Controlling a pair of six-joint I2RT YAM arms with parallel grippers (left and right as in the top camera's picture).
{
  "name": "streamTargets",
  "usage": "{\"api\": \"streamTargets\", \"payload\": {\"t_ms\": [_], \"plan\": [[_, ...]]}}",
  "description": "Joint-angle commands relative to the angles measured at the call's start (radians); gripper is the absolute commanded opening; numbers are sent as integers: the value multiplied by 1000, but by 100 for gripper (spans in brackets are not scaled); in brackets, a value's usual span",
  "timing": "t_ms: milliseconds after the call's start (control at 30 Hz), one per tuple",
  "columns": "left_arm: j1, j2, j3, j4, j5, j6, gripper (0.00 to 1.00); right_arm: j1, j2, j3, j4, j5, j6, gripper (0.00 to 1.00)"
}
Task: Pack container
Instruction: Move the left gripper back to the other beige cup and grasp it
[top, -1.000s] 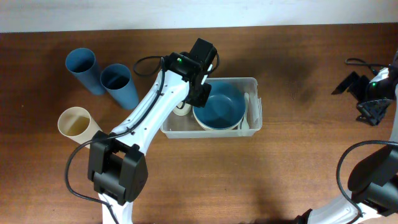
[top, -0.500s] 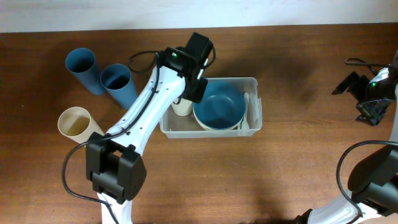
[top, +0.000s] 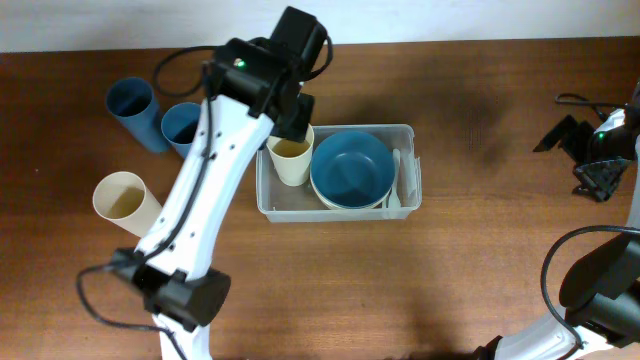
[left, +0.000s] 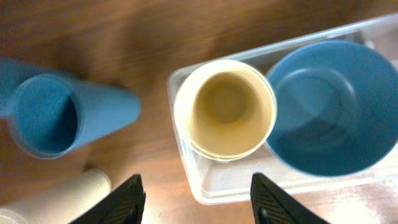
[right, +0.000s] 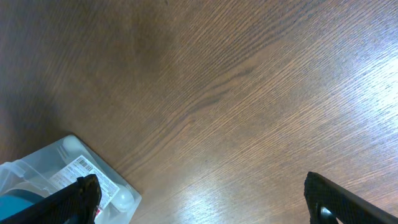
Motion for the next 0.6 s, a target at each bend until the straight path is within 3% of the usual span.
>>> {"api": "streamTargets", "payload": {"t_ms": [0,267,567], "plan": [[14,-112,34,-63,-99,-112,59,-3,-18,10,0,13,8,99],[98,-303,-113,-89,-98,-160,59,-3,-18,10,0,13,8,99],[296,-446,-512,-51,-88,-227,59,-3,-18,10,0,13,8,99]]}}
